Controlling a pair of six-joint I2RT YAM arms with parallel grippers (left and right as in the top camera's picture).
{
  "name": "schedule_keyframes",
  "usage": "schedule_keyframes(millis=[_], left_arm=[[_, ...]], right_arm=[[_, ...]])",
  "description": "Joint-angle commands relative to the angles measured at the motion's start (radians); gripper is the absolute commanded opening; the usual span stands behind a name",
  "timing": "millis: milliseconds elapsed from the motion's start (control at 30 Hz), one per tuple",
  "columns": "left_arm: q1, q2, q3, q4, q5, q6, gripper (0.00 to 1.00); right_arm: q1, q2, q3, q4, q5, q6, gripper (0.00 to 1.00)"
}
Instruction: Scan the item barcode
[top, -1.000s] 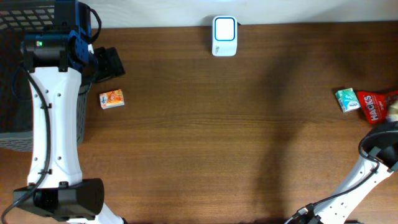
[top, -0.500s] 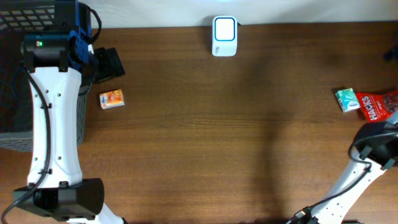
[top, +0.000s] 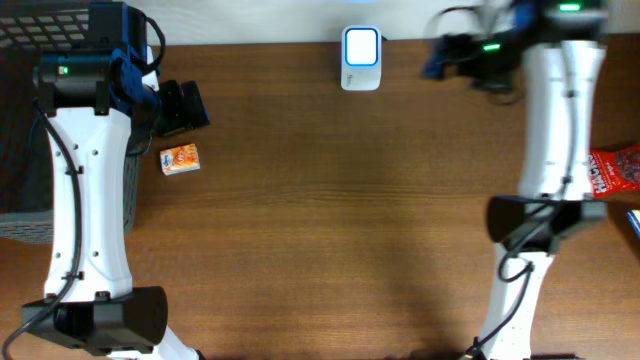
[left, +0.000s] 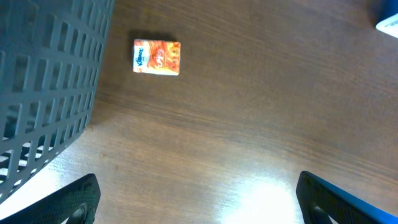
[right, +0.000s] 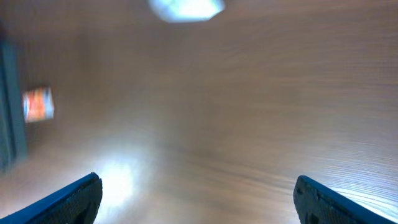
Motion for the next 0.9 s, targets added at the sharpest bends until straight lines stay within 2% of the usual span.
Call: schedule_keyframes(millis=[0, 167, 300, 433, 600, 700, 867], left_arm=[[0.003, 0.01, -0.038, -0.003, 0.016, 0.02, 0.99], [-0.004, 0.01, -0.151, -0.002, 0.016, 0.023, 0.99], [-0.005, 0.01, -0.283, 0.042, -0.034, 0.022, 0.99], [-0.005, 0.01, -0.429, 0.17, -0.045, 0.023, 0.99], [-0.005, 0.011, -0.558, 0.424, -0.051, 0.11, 0.99], [-0.005, 0.011, -0.586, 0.525, -0.116, 0.109, 0.99], [-0.072, 0.011, -0.586, 0.52, -0.269, 0.146, 0.99]], right_arm=[[0.124, 0.005, -0.059, 0.014, 0.075, -0.032, 0.98], [0.24, 0.005, -0.092, 0.028, 0.076, -0.032, 0.98], [0.294, 0.006, -0.092, 0.027, 0.154, -0.031, 0.99], [0.312, 0.006, -0.092, 0.026, 0.171, -0.031, 0.98], [0.311, 0.006, -0.092, 0.026, 0.171, -0.031, 0.98], [0.311, 0.006, -0.092, 0.033, 0.172, -0.032, 0.98], [0.311, 0.006, -0.092, 0.039, 0.171, -0.031, 0.98]])
